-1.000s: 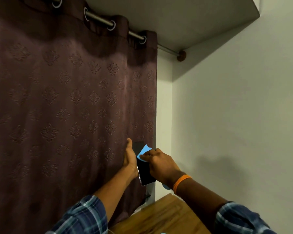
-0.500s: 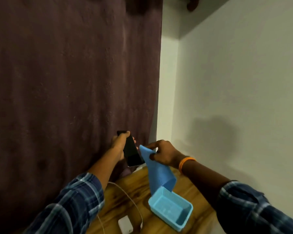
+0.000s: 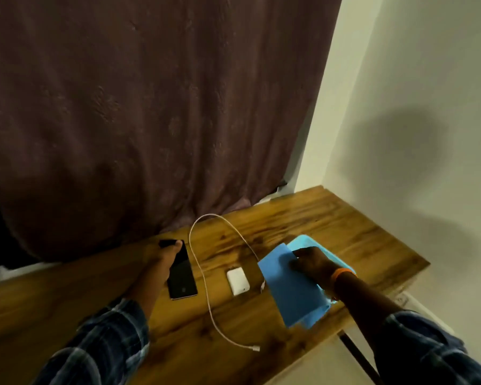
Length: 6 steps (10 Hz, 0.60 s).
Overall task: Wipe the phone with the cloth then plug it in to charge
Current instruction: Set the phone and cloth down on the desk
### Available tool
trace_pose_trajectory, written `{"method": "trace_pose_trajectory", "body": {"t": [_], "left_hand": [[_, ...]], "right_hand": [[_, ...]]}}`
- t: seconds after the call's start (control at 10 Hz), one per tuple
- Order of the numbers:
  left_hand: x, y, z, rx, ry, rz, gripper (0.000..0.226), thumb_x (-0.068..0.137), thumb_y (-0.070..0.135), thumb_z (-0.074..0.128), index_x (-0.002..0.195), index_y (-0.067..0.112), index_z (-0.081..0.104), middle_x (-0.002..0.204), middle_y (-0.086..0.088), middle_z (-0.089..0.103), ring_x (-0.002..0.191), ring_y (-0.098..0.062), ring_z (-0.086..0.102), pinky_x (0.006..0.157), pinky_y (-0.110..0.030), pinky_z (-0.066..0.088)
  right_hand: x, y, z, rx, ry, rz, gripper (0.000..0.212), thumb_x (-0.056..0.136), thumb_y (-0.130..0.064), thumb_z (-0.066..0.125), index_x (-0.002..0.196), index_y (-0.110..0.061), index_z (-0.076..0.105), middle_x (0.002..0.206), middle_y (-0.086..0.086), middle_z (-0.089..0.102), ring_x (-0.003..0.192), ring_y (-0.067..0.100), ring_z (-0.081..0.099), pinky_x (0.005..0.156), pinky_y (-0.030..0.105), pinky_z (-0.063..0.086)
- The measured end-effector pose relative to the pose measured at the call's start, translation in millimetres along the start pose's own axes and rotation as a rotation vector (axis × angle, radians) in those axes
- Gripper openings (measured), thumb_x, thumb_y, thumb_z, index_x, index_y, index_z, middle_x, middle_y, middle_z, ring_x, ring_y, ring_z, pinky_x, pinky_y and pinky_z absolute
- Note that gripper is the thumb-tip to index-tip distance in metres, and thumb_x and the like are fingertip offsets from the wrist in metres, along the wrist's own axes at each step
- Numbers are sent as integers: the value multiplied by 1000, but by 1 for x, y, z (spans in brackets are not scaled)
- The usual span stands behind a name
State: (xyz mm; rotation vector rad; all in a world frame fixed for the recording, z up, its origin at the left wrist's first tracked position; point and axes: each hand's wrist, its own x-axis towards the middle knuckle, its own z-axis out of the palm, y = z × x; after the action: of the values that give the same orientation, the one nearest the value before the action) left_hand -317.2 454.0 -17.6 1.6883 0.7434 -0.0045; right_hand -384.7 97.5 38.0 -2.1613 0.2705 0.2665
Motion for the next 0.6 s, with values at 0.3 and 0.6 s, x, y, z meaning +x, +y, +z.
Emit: {"method": "trace_pose_trajectory", "body": {"t": [0.3,0.6], "left_hand": [[47,-109,-10,104,-14,-197,87,95,48,60,158,8,15,165,-19,16,150,-41,22,122,-54,23],[61,-133,-11,314,-41,-158,79,96,43,61,153,1,27,160,-24,30,146,-42,32,118,-50,29]], "right_hand": [[34,100,67,-94,118,185,34,84,-11,69,117,-8,71,117,19,70,113,37,62,99,43,49],[26,132,83,-412,262,71,44,92,-17,55,136,-13,53,130,21,58,121,40,54,95,48,50]]}}
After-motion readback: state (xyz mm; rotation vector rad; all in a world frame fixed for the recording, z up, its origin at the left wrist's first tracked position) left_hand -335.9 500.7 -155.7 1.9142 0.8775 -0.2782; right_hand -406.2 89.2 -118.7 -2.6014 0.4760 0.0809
